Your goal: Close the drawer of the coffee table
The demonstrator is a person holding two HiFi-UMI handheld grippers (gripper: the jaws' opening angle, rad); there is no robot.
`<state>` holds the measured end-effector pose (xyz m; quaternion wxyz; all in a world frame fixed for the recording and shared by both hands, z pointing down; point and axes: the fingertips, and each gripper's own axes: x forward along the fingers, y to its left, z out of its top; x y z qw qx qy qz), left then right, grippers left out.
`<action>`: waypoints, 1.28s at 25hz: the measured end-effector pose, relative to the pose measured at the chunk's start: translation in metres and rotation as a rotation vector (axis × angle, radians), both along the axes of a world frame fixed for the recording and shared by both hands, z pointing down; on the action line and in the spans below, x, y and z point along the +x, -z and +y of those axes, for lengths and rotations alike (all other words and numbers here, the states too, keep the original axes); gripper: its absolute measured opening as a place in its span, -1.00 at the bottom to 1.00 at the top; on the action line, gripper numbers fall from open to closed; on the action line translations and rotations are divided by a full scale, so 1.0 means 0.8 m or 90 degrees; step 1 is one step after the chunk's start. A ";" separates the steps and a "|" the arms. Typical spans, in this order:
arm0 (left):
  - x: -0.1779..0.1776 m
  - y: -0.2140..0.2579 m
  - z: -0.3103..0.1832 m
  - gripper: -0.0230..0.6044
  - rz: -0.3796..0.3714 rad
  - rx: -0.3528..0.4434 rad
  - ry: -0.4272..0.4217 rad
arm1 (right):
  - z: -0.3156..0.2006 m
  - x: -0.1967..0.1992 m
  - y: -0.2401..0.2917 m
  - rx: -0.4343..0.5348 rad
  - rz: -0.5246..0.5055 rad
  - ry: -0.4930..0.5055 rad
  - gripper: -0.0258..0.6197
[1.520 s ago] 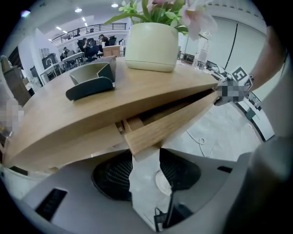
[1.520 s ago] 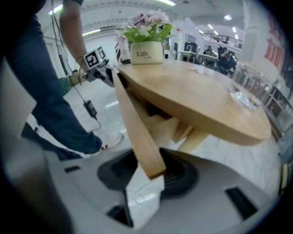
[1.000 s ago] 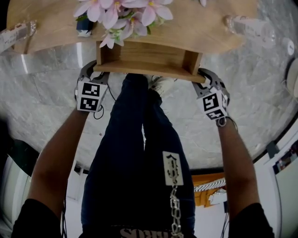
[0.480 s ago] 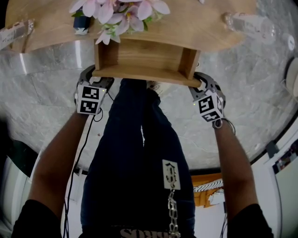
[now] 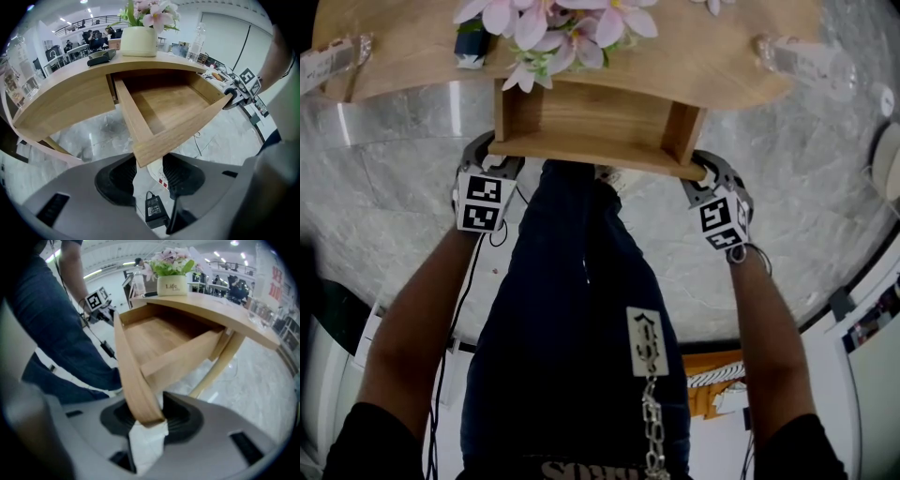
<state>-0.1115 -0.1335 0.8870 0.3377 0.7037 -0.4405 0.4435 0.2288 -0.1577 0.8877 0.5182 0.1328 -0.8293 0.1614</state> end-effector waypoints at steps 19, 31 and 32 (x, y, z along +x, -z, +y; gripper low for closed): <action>-0.011 0.003 -0.052 -0.31 0.008 -0.014 -0.010 | -0.047 -0.010 0.003 -0.008 0.008 -0.028 -0.41; -0.021 -0.002 -0.174 -0.30 0.107 0.046 0.141 | -0.182 -0.012 0.004 0.073 -0.048 -0.183 -0.26; -0.022 -0.002 -0.177 -0.30 0.122 0.041 0.174 | -0.187 -0.011 0.004 0.070 -0.053 -0.215 -0.24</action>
